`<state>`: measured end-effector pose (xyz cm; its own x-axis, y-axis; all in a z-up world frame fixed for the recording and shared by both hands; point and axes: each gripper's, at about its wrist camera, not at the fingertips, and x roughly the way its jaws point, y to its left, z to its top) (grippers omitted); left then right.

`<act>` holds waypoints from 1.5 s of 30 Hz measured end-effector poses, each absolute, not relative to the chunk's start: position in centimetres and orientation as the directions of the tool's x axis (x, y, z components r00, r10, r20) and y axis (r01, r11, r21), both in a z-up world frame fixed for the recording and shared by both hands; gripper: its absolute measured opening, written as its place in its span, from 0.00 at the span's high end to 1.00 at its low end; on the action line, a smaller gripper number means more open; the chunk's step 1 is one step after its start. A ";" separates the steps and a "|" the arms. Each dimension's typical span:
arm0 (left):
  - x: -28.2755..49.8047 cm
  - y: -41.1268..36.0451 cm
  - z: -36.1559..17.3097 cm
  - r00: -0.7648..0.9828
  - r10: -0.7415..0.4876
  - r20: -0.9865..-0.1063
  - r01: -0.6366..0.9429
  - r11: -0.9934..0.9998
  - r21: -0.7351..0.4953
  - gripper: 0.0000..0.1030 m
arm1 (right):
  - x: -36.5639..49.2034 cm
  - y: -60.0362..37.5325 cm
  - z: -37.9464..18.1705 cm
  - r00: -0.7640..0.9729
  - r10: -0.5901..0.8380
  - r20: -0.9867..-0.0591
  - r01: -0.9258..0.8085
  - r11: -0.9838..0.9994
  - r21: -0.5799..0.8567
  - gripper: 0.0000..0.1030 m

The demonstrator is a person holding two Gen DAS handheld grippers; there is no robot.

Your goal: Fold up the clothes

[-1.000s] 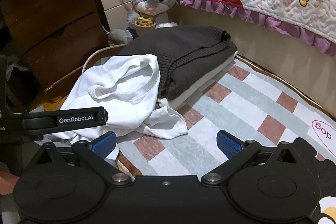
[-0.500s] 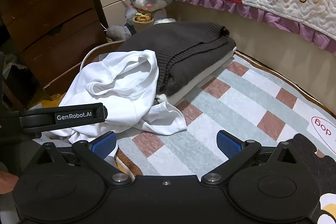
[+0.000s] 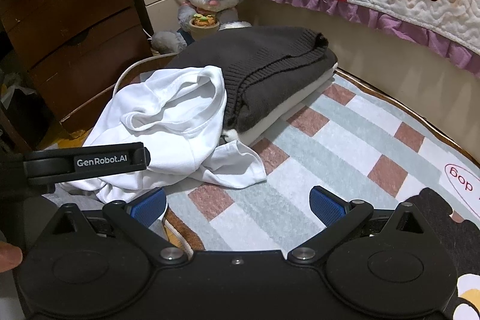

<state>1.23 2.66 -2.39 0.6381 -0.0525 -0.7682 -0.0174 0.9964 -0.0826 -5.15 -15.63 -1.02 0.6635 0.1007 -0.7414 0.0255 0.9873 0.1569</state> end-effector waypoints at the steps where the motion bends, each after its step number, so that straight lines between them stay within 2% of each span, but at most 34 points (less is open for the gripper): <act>1: 1.2 2.7 -2.4 0.637 -0.052 -0.769 -0.018 0.996 -0.082 0.00 | -5.2 -15.6 -1.1 0.662 0.100 -0.743 0.026 0.987 0.157 0.00; 13: 1.5 3.0 -2.9 0.627 -0.048 -0.778 -0.037 0.995 -0.091 0.00 | -5.2 -15.4 -1.9 0.650 0.091 -0.754 0.040 0.987 0.154 0.00; 17: 1.6 3.0 -3.1 0.628 -0.001 -0.778 -0.078 0.995 -0.064 0.00 | -5.1 -15.6 -2.5 0.655 0.090 -0.750 0.058 0.984 0.168 0.00; 19: 1.7 3.0 -3.1 0.637 0.054 -0.769 -0.132 0.990 -0.040 0.00 | -5.3 -17.1 -2.8 0.715 0.106 -0.691 0.122 0.954 0.274 0.00; 21: 1.7 3.3 -3.1 0.654 0.033 -0.756 -0.133 0.989 -0.071 0.00 | -5.5 -19.0 -3.5 0.780 0.135 -0.611 0.179 0.888 0.424 0.00; 24: 1.8 4.3 -3.3 0.682 0.016 -0.731 -0.134 0.986 -0.103 0.00 | -4.4 -20.9 -5.6 0.791 0.247 -0.560 0.168 0.792 0.587 0.01; 27: 2.5 6.5 -4.3 0.687 0.044 -0.725 -0.178 0.978 -0.109 0.05 | -3.2 -20.9 -7.7 0.791 0.332 -0.514 0.137 0.722 0.678 0.04; 31: 3.3 10.6 -6.2 0.676 0.027 -0.736 -0.243 0.951 -0.189 0.38 | -0.8 -20.1 -11.0 0.761 0.426 -0.489 0.142 0.627 0.766 0.14; 34: 3.8 13.8 -7.6 0.671 -0.001 -0.741 -0.290 0.920 -0.264 0.41 | 1.9 -19.3 -12.1 0.732 0.431 -0.527 0.171 0.633 0.755 0.15; 38: 4.3 15.2 -9.0 0.674 0.032 -0.738 -0.312 0.918 -0.245 0.41 | 4.8 -18.9 -13.5 0.702 0.463 -0.541 0.199 0.602 0.773 0.12; 40: 4.8 15.5 -10.2 0.660 0.000 -0.751 -0.315 0.908 -0.277 0.40 | 6.1 -19.0 -14.6 0.687 0.484 -0.542 0.225 0.568 0.792 0.07; 45: 5.9 15.2 -12.5 0.634 -0.048 -0.772 -0.290 0.910 -0.295 0.38 | 9.1 -18.1 -17.9 0.659 0.515 -0.547 0.291 0.497 0.818 0.06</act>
<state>5.94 15.16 -12.53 0.6342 -0.0484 -0.7717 -0.2899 0.9104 -0.2953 9.07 -18.08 -17.90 0.6593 0.5154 -0.5474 0.2908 0.4966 0.8178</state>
